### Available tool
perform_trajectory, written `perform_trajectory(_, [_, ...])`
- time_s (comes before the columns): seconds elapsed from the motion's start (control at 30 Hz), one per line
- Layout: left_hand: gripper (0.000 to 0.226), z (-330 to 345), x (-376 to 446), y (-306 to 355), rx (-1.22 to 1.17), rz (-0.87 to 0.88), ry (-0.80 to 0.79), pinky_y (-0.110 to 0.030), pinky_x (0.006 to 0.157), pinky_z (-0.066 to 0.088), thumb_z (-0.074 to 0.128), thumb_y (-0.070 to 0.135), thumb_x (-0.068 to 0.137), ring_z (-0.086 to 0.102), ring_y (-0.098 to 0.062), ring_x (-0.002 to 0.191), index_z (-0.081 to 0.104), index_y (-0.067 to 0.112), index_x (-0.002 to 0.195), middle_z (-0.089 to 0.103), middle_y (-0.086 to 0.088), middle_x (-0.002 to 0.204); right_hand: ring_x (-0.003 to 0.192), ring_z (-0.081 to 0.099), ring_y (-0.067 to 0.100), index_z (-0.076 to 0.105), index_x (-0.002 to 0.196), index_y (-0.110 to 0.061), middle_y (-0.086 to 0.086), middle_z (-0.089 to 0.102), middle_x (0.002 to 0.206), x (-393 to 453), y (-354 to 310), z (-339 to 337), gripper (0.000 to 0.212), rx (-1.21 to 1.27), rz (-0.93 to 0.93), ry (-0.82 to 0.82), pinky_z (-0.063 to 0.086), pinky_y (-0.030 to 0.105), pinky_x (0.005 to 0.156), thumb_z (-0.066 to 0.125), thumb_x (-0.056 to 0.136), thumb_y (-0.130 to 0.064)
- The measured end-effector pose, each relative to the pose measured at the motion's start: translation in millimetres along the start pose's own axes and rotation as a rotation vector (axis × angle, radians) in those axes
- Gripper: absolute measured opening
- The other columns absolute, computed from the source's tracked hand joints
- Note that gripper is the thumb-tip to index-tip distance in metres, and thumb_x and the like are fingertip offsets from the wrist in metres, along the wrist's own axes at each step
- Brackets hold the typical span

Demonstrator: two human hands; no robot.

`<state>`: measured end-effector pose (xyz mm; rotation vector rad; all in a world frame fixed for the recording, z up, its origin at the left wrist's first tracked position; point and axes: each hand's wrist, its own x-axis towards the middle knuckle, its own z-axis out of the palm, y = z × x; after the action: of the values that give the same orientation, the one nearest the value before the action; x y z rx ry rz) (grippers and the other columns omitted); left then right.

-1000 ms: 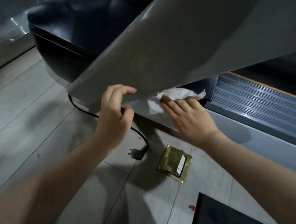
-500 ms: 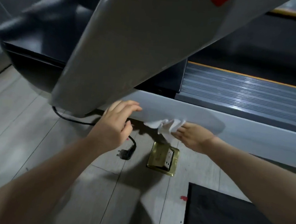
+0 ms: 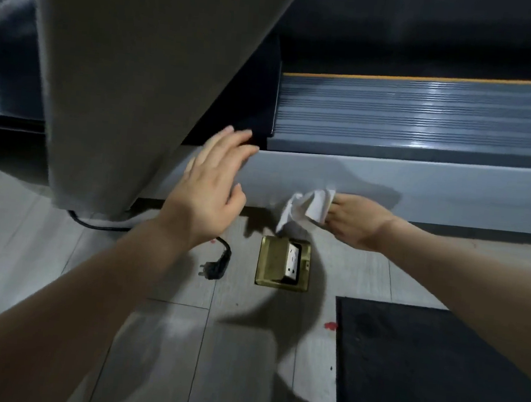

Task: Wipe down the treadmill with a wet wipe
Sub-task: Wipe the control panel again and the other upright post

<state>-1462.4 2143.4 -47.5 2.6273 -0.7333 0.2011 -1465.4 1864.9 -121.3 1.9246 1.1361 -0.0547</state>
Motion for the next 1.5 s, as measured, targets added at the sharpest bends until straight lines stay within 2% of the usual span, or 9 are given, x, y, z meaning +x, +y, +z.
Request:
perform_trajectory(0.07, [0.066,-2,9,3,0.099,0.022,0.044,-0.033,0.123,0.009,0.051,0.013,0.088,0.012,-0.018,0.152,0.033,0.012,0.151,0.021,-0.003,0.163,0.126,0.053,0.032,0.042,0.146,-0.012,0.010,0.058,0.137,-3,17,-10,0.056,0.208,0.235,0.254,0.033,0.049,0.110,0.044,0.092,-0.026])
perform_trajectory(0.17, [0.069,-5,22,5,0.146,-0.090,0.070,-0.037,0.122,0.013,0.050,0.020,0.095,0.010,-0.017,0.152,0.020,0.016,0.157,0.011,0.001,0.166,0.137,0.040,0.032,0.031,0.151,-0.012,0.009,0.040,0.152,-7,38,-22,0.058,0.235,0.510,0.522,0.016,0.049,0.115,0.038,0.098,-0.034])
perform_trajectory(0.33, [0.062,4,27,-2,0.166,-0.154,0.054,-0.041,0.124,0.012,0.040,0.026,0.101,0.007,-0.010,0.152,0.017,0.023,0.158,0.011,0.007,0.166,0.136,0.044,0.025,0.044,0.144,-0.013,0.006,0.051,0.144,-7,24,-16,0.057,0.285,0.269,0.383,0.016,0.043,0.116,0.051,0.093,-0.036])
perform_trajectory(0.63, [0.068,16,28,-6,0.035,-0.140,0.235,-0.023,0.122,0.003,0.038,0.009,0.084,0.019,-0.010,0.150,0.037,0.014,0.151,0.034,0.000,0.159,0.142,0.033,0.028,0.034,0.150,-0.007,0.012,0.037,0.154,25,56,-77,0.061,0.758,0.717,0.568,0.023,0.040,0.118,0.029,0.101,-0.043])
perform_trajectory(0.9, [0.072,18,28,0,0.047,-0.149,0.258,-0.026,0.123,0.005,0.042,0.006,0.079,0.017,-0.007,0.149,0.039,0.013,0.150,0.032,0.001,0.159,0.146,0.019,0.028,0.027,0.148,0.001,0.017,0.025,0.157,90,145,-77,0.055,1.266,0.930,0.255,0.011,0.039,0.120,0.022,0.103,-0.030])
perform_trajectory(1.07, [0.074,13,26,-1,0.079,-0.175,0.195,-0.020,0.120,0.002,0.040,0.011,0.080,0.006,0.007,0.146,0.033,0.018,0.153,0.026,0.006,0.162,0.143,0.025,0.032,0.031,0.148,-0.001,0.017,0.029,0.155,36,66,-105,0.063,1.094,0.906,0.437,0.017,0.040,0.116,0.017,0.097,-0.034])
perform_trajectory(1.17, [0.074,16,27,5,0.092,-0.183,0.215,-0.030,0.123,0.007,0.042,0.011,0.079,0.014,-0.008,0.151,0.035,0.014,0.152,0.028,0.000,0.161,0.138,0.033,0.030,0.039,0.144,-0.009,0.012,0.038,0.150,20,67,-99,0.051,1.081,0.866,0.396,0.024,0.040,0.112,0.025,0.102,-0.034])
perform_trajectory(1.37, [0.062,16,46,23,0.079,-0.228,0.175,-0.034,0.124,0.004,0.049,0.009,0.088,0.019,-0.015,0.150,0.039,0.015,0.149,0.031,0.000,0.160,0.088,0.057,0.028,0.056,0.125,-0.012,0.011,0.065,0.107,42,142,-77,0.031,1.200,1.077,0.304,0.040,0.031,0.069,0.041,0.100,-0.021])
perform_trajectory(1.5, [0.051,8,64,27,0.057,-0.126,0.112,-0.039,0.123,0.017,0.039,0.019,0.093,0.027,-0.016,0.148,0.046,0.015,0.143,0.038,-0.001,0.157,0.101,0.058,0.033,0.064,0.107,-0.007,0.011,0.062,0.106,20,62,-95,0.027,1.104,1.059,0.557,0.041,0.037,0.083,0.053,0.083,-0.006])
